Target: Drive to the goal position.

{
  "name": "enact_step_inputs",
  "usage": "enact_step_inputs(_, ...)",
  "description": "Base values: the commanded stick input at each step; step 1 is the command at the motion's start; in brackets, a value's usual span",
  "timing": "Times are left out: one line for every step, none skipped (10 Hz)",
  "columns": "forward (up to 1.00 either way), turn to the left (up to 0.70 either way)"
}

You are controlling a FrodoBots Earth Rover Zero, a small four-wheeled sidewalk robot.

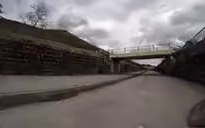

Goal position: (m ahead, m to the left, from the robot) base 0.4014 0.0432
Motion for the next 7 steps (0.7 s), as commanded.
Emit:
enact_step_inputs(-1.00,0.00)
enact_step_inputs(-1.00,0.00)
enact_step_inputs(-1.00,0.00)
enact_step_inputs(-1.00,0.00)
enact_step_inputs(-1.00,0.00)
enact_step_inputs(-1.00,0.00)
enact_step_inputs(-1.00,0.00)
